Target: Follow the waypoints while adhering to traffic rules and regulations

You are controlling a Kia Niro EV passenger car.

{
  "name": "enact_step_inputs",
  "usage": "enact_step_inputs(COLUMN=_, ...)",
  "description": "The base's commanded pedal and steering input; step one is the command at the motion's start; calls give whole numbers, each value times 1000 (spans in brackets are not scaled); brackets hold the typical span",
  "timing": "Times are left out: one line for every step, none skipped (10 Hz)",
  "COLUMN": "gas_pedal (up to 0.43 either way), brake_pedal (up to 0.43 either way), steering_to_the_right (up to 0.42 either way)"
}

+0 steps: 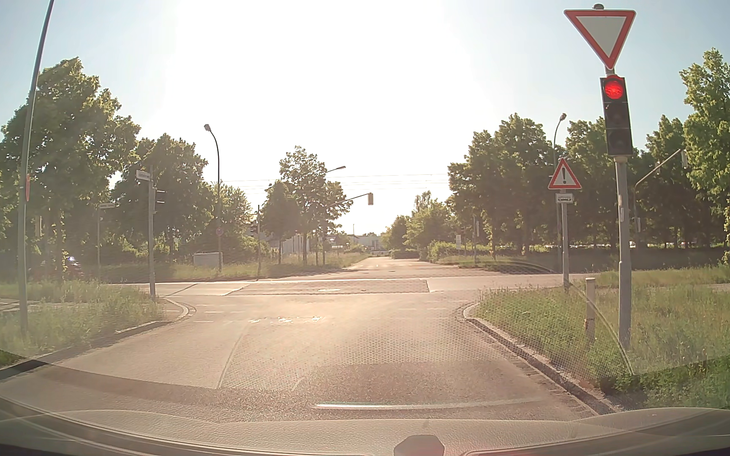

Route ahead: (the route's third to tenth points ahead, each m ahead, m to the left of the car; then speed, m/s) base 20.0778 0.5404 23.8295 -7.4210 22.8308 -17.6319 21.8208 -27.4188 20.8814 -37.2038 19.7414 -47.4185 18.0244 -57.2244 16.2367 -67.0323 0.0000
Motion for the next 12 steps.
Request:
enact_step_inputs(gas_pedal=0, brake_pedal=280, steering_to_the_right=-16)
enact_step_inputs(gas_pedal=0, brake_pedal=280, steering_to_the_right=-16)
enact_step_inputs(gas_pedal=0, brake_pedal=280, steering_to_the_right=-16)
enact_step_inputs(gas_pedal=0, brake_pedal=280, steering_to_the_right=-16)
enact_step_inputs(gas_pedal=0, brake_pedal=280, steering_to_the_right=-16)
enact_step_inputs(gas_pedal=0, brake_pedal=280, steering_to_the_right=-16)
enact_step_inputs(gas_pedal=0, brake_pedal=280, steering_to_the_right=-16)
enact_step_inputs(gas_pedal=0, brake_pedal=280, steering_to_the_right=-16)
enact_step_inputs(gas_pedal=0, brake_pedal=280, steering_to_the_right=-16)
enact_step_inputs(gas_pedal=0, brake_pedal=280, steering_to_the_right=-16)
enact_step_inputs(gas_pedal=0, brake_pedal=280, steering_to_the_right=-16)
enact_step_inputs(gas_pedal=0, brake_pedal=280, steering_to_the_right=-16)
